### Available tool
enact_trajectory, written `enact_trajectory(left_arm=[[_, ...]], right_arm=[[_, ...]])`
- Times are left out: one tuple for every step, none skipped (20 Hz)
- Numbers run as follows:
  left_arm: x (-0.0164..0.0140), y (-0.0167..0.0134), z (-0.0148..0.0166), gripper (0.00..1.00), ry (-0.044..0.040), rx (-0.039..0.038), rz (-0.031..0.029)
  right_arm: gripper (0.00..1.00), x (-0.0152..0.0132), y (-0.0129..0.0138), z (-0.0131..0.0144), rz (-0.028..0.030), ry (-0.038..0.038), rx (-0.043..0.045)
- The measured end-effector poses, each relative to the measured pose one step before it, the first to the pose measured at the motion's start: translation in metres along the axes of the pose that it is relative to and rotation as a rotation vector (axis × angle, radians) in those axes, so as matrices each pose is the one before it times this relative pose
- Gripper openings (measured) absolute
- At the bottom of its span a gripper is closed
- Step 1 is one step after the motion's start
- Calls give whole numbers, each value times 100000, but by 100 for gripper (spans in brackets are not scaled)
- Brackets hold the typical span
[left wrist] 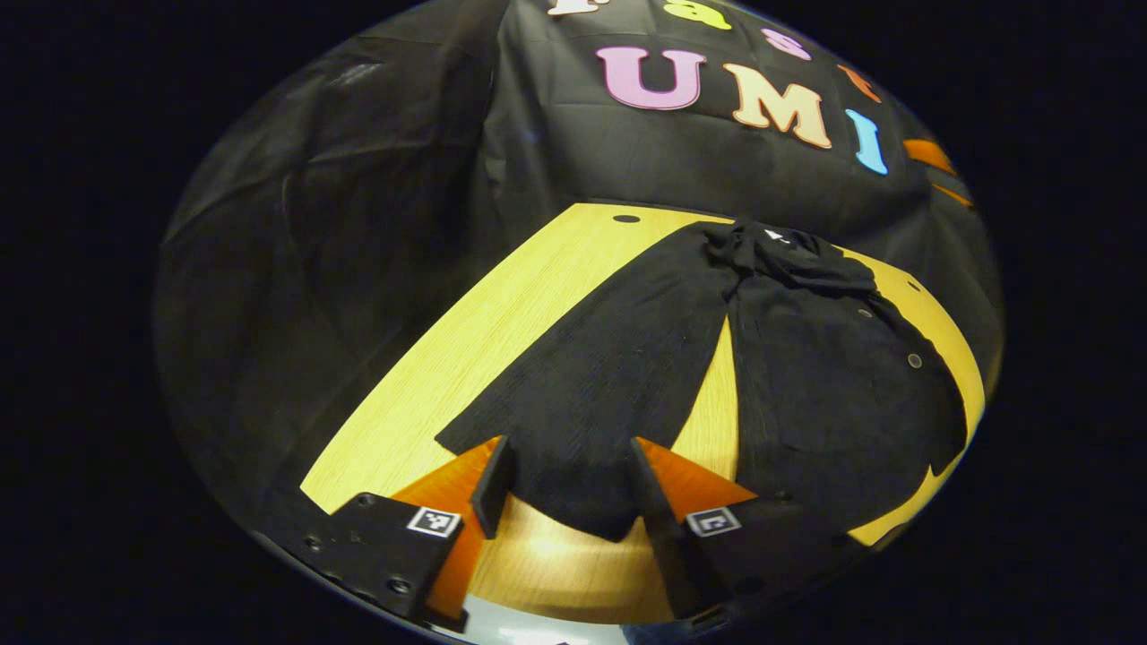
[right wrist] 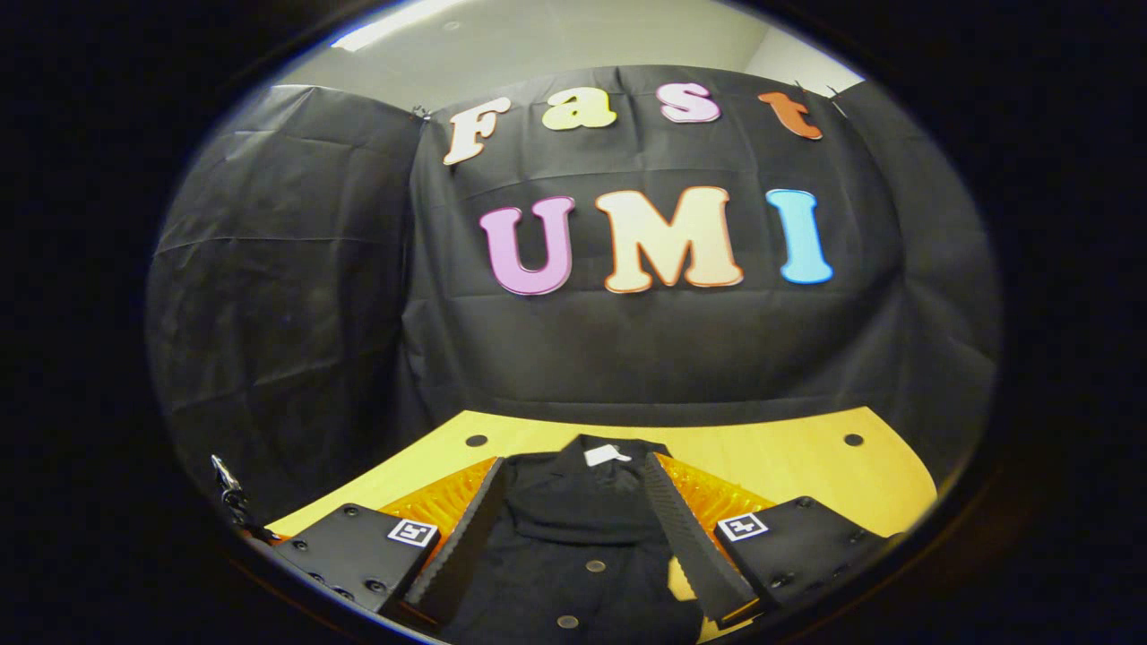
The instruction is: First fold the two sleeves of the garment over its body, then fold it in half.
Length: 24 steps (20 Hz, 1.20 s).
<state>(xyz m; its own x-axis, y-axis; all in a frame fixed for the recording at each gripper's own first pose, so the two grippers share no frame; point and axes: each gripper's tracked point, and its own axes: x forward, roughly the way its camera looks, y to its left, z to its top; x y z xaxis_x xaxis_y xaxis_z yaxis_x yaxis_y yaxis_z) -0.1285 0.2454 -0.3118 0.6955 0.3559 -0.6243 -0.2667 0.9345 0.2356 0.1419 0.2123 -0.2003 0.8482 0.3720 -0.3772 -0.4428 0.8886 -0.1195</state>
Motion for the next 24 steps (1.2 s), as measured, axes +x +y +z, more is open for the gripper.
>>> enact_trajectory(left_arm=[[4,-67,18,66,677,-319,570],[-76,43,-143,63,14,-309,344],[-28,-60,180,54,370,-801,1054],[104,-134,175,45,-495,-58,-202],[-14,-203,60,38,751,313,440],[147,105,-62,29,3,-25,786],[-52,-69,78,12,596,-60,809],[27,-58,-125,8,1329,805,750],[113,-85,34,4,1510,1246,210],[-196,-24,-78,2,1162,448,240],[150,62,221,0,629,-550,186],[52,-38,177,0,707,-856,415],[-12,79,50,0,767,-847,493],[-14,78,-107,0,835,-205,552],[60,73,150,0,470,-316,828],[28,57,304,0,374,-461,816],[-130,73,362,0,46,-473,628],[-194,-89,845,0,-1022,-603,372],[-296,-242,1148,0,-1617,-1207,-460],[-474,-330,1097,0,-2133,-1677,-1037],[-458,-483,1288,0,-2073,-1815,-978],[-119,-1007,1581,0,-2480,-1307,-1268],[-8,-1357,1634,0,-2645,-680,-1642],[3,-1305,1583,0,-2911,444,-1516]], right_arm=[[100,-1081,-1215,-442,-2625,1113,460],[97,-1051,-1242,-378,-2351,1165,1210],[97,-1081,-989,-414,-1861,836,1931],[97,-1050,-1086,-79,-1906,275,2274],[94,-962,-985,60,-2178,-238,2069],[97,-898,-1116,282,-2302,-1286,1681],[97,-818,-1071,389,-2001,-1514,1328],[97,-717,-1003,404,-1854,-1184,883],[93,-852,-256,559,-1767,-754,732],[93,-689,-912,250,-1651,-937,613],[93,-674,-911,206,-1631,-1117,550],[93,-584,-932,259,-1435,-1153,689],[93,-268,-591,18,-554,-387,820],[97,-237,-380,-78,165,87,801],[97,-113,-315,-110,10,165,484],[97,-48,-278,-66,-75,154,57],[97,100,-299,-103,-110,-78,-433],[94,-25,-157,53,-14,-94,-391],[94,65,21,-115,652,131,20],[94,102,45,-184,723,373,212],[94,119,15,-326,439,496,91],[97,127,-93,-263,265,684,-70],[97,6,-161,-305,126,963,83],[97,-30,-93,-183,253,756,430]])
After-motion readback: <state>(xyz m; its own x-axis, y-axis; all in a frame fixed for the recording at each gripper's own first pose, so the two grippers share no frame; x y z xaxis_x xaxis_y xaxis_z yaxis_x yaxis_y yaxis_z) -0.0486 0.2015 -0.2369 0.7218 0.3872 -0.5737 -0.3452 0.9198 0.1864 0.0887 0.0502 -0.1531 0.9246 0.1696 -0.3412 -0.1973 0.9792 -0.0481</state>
